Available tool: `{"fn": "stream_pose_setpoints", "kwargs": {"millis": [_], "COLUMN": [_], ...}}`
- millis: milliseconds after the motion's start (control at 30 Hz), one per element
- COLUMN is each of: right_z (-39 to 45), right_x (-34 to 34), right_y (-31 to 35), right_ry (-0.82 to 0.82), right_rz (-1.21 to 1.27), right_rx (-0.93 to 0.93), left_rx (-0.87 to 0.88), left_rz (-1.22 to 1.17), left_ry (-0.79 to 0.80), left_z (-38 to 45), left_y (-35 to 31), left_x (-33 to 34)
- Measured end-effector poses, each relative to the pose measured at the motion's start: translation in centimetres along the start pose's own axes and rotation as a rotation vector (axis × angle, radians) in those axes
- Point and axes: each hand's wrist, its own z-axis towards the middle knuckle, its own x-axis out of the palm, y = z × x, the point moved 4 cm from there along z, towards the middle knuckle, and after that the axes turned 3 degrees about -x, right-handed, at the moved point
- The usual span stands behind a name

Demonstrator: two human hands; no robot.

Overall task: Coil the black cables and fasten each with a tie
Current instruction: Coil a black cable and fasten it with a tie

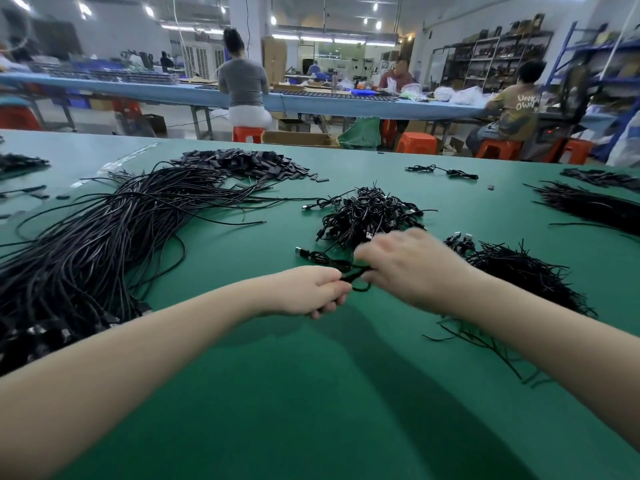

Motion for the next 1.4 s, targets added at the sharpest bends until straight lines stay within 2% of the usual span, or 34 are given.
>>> {"fn": "stream_pose_setpoints", "kwargs": {"millis": [67, 100, 233, 300, 400, 533, 667, 767, 933, 1000, 1167, 1267, 1400], "right_z": [-0.9, -1.4, -4.1, -5.2, -5.7, -6.2, -6.5, -6.1, -4.1, -3.0, 1.2, 3.2, 4.2], "right_x": [0.0, 0.3, 3.1, 4.6, 5.6, 5.8, 6.2, 5.9, 4.6, 4.3, 2.8, 2.6, 2.9], "right_y": [-3.1, -4.3, -4.1, -3.3, -3.4, -3.9, -3.6, -3.8, -4.3, -4.0, -0.4, 2.3, 3.7], "right_ry": [-0.037, 0.03, 0.612, 0.699, 0.615, 0.645, 0.652, 0.497, -0.1, -0.254, -0.426, -0.455, -0.494], "right_rz": [0.072, 0.126, 0.416, 0.455, 0.544, 0.635, 0.599, 0.592, 0.977, 1.099, 1.24, 1.194, 1.138], "right_rx": [0.263, 0.327, 0.302, 0.31, 0.389, 0.425, 0.412, 0.445, 0.699, 0.75, 0.595, 0.486, 0.439], "left_rx": [-0.042, -0.063, -0.073, -0.051, 0.018, 0.071, 0.083, 0.073, 0.059, 0.046, -0.015, -0.017, 0.04], "left_rz": [-0.138, -0.226, -0.394, -0.374, -0.406, -0.494, -0.534, -0.582, -0.622, -0.632, -0.663, -0.651, -0.546], "left_ry": [-0.176, -0.278, -0.658, -0.73, -0.689, -0.565, -0.52, -0.472, -0.392, -0.361, -0.35, -0.369, -0.388], "left_z": [0.9, 1.3, 1.7, 1.7, 2.0, 2.1, 2.2, 2.2, 2.0, 1.8, 1.9, 2.2, 2.4], "left_y": [2.0, 3.1, 5.6, 6.1, 6.4, 6.6, 6.6, 6.5, 6.1, 5.9, 5.7, 5.8, 6.3], "left_x": [-0.4, -0.7, -1.4, -1.0, -0.4, -0.3, -0.6, -0.8, -1.0, -1.0, -1.0, -0.8, -0.4]}}
